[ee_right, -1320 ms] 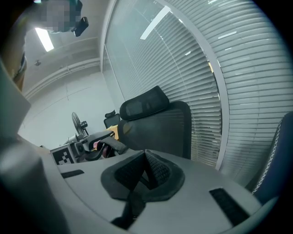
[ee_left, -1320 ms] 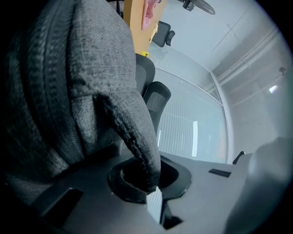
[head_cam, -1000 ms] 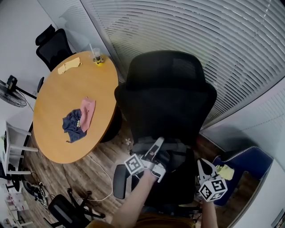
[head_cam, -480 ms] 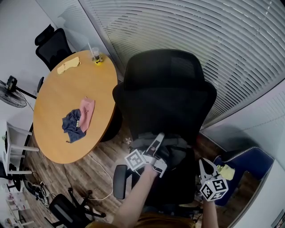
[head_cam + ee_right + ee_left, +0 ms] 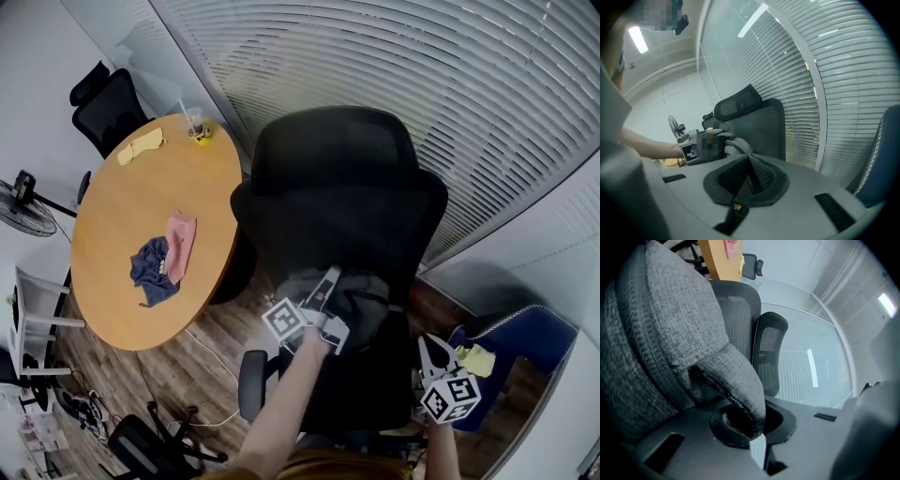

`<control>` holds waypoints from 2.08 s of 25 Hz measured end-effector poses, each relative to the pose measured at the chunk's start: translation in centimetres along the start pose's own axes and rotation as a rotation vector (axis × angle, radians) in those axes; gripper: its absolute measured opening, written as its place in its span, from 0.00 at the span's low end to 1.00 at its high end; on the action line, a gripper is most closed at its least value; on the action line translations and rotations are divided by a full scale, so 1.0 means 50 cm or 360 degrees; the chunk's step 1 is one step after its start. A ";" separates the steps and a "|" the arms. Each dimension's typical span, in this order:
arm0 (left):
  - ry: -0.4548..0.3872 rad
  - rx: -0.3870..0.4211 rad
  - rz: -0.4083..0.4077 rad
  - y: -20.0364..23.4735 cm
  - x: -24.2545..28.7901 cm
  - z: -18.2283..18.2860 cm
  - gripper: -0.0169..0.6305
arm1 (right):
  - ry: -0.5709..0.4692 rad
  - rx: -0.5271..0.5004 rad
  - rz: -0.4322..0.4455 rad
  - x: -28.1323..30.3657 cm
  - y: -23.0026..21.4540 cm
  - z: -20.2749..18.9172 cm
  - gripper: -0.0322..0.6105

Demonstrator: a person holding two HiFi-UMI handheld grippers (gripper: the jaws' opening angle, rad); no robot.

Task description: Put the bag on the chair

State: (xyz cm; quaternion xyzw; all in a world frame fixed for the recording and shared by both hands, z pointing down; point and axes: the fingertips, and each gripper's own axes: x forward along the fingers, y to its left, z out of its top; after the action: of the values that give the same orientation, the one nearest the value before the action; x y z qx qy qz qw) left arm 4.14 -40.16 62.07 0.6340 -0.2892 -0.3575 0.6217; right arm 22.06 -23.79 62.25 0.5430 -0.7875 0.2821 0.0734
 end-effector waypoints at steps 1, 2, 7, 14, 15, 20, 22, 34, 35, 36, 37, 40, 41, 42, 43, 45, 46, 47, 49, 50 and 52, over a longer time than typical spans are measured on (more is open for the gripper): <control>0.0001 -0.0001 0.0003 0.002 0.005 0.002 0.06 | -0.0005 0.0004 0.0000 -0.003 -0.002 0.000 0.07; 0.0001 0.0000 0.0003 0.002 0.009 0.004 0.06 | -0.0010 0.0013 0.0002 -0.007 -0.003 0.001 0.07; -0.0019 0.0020 -0.0002 0.006 0.017 0.008 0.07 | -0.0039 0.0050 0.0006 -0.015 -0.007 0.006 0.07; -0.0034 -0.0022 0.0013 0.005 0.020 0.009 0.08 | -0.0061 0.0051 -0.0001 -0.027 -0.007 0.007 0.07; -0.0037 -0.0023 0.0002 0.002 0.017 0.008 0.08 | -0.0062 0.0053 0.0002 -0.030 -0.005 0.007 0.07; -0.0058 -0.0035 0.0029 -0.003 0.014 0.008 0.17 | -0.0078 0.0057 0.0008 -0.034 -0.001 0.012 0.07; -0.0067 -0.0051 0.0031 -0.006 0.012 0.009 0.20 | -0.0085 0.0053 0.0013 -0.035 0.006 0.013 0.07; -0.0186 -0.0186 0.0023 -0.028 -0.049 0.007 0.32 | -0.0140 -0.0009 0.0042 -0.060 0.051 0.052 0.07; -0.0178 -0.0188 0.0025 -0.032 -0.056 0.000 0.32 | -0.0144 -0.0017 0.0044 -0.064 0.055 0.055 0.07; -0.0168 -0.0194 0.0023 -0.034 -0.063 -0.006 0.32 | -0.0149 -0.0024 0.0046 -0.069 0.059 0.058 0.07; -0.0159 -0.0203 0.0017 -0.037 -0.070 -0.012 0.31 | -0.0154 -0.0030 0.0048 -0.072 0.064 0.059 0.07; -0.0113 -0.0155 0.0012 -0.057 -0.099 -0.033 0.29 | -0.0170 -0.0048 0.0057 -0.090 0.086 0.061 0.07; -0.0075 -0.0093 0.0014 -0.070 -0.109 -0.044 0.27 | -0.0175 -0.0057 0.0061 -0.097 0.095 0.062 0.07; -0.0028 -0.0026 0.0012 -0.085 -0.117 -0.057 0.24 | -0.0179 -0.0064 0.0065 -0.105 0.104 0.062 0.07; 0.0013 0.0025 0.0002 -0.099 -0.124 -0.068 0.23 | -0.0185 -0.0070 0.0068 -0.111 0.113 0.062 0.07; 0.0051 0.0062 -0.0034 -0.125 -0.141 -0.081 0.19 | -0.0195 -0.0079 0.0076 -0.121 0.134 0.059 0.07; 0.0059 0.0077 -0.0052 -0.137 -0.151 -0.083 0.17 | -0.0202 -0.0089 0.0084 -0.125 0.147 0.056 0.07; 0.0066 0.0102 -0.0070 -0.150 -0.163 -0.085 0.13 | -0.0210 -0.0104 0.0096 -0.129 0.162 0.052 0.07; 0.0072 0.0183 -0.0110 -0.186 -0.189 -0.090 0.09 | -0.0232 -0.0131 0.0120 -0.140 0.193 0.045 0.07; 0.0073 0.0224 -0.0127 -0.204 -0.204 -0.093 0.08 | -0.0244 -0.0136 0.0129 -0.147 0.208 0.042 0.07; 0.0096 0.0278 -0.0159 -0.233 -0.230 -0.105 0.06 | -0.0270 -0.0136 0.0139 -0.165 0.231 0.039 0.07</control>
State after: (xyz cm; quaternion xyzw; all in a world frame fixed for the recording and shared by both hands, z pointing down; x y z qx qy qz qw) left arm 0.86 -27.07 51.39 0.7100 -0.2685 -0.3423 0.5538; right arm 15.38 -15.22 52.93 0.5265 -0.8252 0.2041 0.0171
